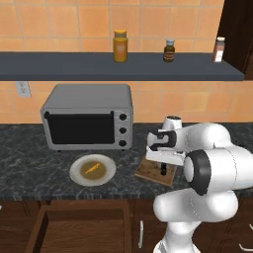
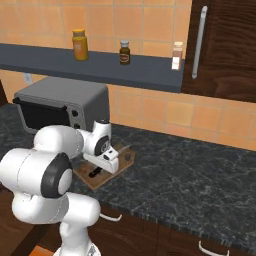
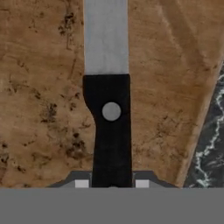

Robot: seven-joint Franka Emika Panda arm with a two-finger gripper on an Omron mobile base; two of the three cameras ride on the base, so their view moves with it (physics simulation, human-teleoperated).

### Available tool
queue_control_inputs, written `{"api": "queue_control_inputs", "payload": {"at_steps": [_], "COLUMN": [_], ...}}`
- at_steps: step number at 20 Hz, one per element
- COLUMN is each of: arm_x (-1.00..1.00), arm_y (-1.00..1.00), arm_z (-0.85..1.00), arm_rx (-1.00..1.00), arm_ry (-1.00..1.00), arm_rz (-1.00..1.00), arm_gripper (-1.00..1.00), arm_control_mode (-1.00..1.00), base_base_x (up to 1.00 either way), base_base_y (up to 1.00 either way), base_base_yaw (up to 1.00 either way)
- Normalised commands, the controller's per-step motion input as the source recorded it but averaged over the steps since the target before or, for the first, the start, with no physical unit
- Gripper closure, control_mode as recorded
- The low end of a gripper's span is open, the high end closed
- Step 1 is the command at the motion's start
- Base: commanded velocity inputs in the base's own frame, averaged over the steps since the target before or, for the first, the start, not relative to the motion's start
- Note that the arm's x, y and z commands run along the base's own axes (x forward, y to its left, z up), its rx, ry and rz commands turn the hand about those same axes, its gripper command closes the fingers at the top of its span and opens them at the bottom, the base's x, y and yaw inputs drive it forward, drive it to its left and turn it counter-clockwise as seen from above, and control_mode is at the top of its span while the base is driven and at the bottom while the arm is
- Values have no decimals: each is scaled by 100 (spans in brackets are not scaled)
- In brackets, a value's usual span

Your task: Pick up the knife from the drawer and place it on the cutting board. Then place the meat from the plate to the cutting board.

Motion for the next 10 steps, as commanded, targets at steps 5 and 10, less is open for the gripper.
{"api": "queue_control_inputs", "payload": {"at_steps": [5,10], "arm_x": [19,-26], "arm_y": [24,30], "arm_z": [0,59], "arm_rx": [0,0], "arm_ry": [-3,-14], "arm_rz": [-9,-2], "arm_gripper": [-100,-100], "arm_control_mode": [-100,-100], "base_base_x": [0,0], "base_base_y": [0,0], "base_base_yaw": [0,0]}}
